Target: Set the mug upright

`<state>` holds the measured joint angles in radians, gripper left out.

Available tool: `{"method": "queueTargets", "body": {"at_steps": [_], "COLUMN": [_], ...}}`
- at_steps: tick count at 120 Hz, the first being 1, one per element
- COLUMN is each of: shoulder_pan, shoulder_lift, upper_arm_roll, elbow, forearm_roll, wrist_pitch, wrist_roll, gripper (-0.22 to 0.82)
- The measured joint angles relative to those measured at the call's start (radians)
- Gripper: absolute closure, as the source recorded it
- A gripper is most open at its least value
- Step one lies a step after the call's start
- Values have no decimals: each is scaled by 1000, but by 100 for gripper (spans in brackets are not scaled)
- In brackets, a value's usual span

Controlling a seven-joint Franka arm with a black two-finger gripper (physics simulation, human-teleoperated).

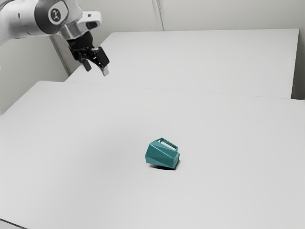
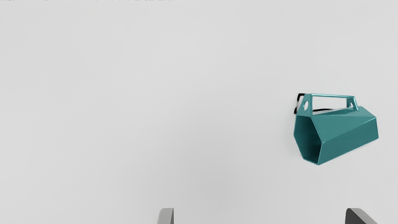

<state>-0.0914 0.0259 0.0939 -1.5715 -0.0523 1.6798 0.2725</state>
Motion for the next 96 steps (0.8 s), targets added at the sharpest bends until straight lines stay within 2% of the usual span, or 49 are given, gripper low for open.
{"method": "queueTargets", "body": {"at_steps": [16,24,34,55,82,96], "shoulder_pan": [-23,-15,16,125,116,116], "shoulder_lift": [4,6,33,91,148,144], "upper_arm_roll": [6,7,7,8,-1,-11], "elbow": [-49,-145,-201,-321,-417,-455], "forearm_roll": [-23,-117,-225,-388,-493,-519], "wrist_pitch": [55,108,142,169,181,185], "wrist_roll": [2,16,33,78,170,222], "gripper": [0,0,0,0,0,0]}}
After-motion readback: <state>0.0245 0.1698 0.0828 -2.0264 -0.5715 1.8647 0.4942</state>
